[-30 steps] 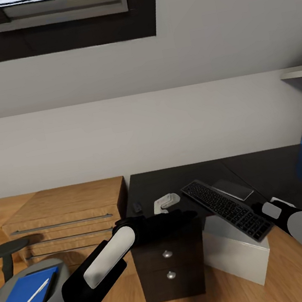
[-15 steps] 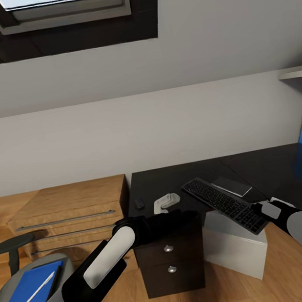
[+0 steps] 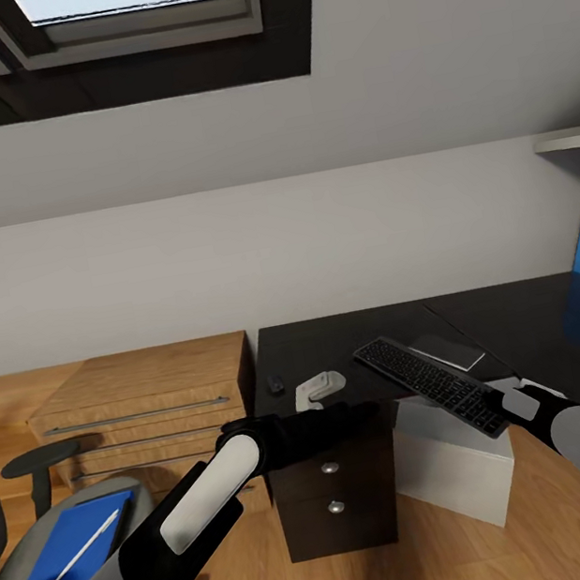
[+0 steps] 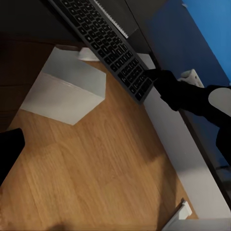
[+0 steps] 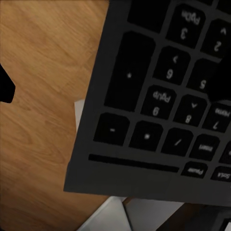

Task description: In the bedroom, organize the workspace by keeping the computer under the desk, ensuring the monitor is on the desk, placing the keyboard on the desk next to the monitor, placing the mouse on the desk next to the keyboard, moving the folder from the swivel chair onto the desk next to the mouse, stacking the notebook on top of the folder with the pen on top of the notebook, and positioning the swivel chair next to the desk.

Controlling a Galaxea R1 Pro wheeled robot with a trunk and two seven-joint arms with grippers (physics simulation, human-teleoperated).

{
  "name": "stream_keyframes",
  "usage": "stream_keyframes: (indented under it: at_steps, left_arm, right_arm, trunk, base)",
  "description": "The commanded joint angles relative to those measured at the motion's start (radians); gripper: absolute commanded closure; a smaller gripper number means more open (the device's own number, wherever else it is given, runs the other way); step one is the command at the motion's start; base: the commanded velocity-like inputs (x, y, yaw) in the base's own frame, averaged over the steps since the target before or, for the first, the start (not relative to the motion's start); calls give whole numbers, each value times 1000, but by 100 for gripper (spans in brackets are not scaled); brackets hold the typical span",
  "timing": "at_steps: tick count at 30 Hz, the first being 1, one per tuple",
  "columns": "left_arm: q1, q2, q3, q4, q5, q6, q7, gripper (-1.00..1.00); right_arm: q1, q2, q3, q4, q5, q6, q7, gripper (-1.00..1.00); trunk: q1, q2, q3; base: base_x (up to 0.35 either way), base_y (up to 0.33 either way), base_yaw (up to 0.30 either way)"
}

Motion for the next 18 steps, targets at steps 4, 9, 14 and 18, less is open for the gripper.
stream_keyframes:
  at_steps: [4, 9, 14, 18]
  left_arm:
    - [-1, 1, -1, -1, 8, -1, 8, -100]
    - [-1, 1, 0, 0, 7, -1, 8, -100]
    - [-1, 1, 0, 0, 7, -1, 8, -100]
    - [-1, 1, 0, 0, 7, -1, 8, -100]
  right_arm:
    - [-1, 0, -5, -1, 5, 5, -3, -100]
    - [-1, 1, -5, -1, 5, 5, -3, -100]
    - [-1, 1, -5, -1, 5, 5, -1, -100]
    - [-1, 1, -5, -1, 5, 3, 1, -100]
  trunk:
    - [0, -1, -1]
    - [0, -1, -1]
    - [0, -1, -1]
    - [0, -1, -1]
  base:
    - [-11, 9, 0]
    - [-11, 4, 0]
    - [-130, 54, 0]
    - [-159, 53, 0]
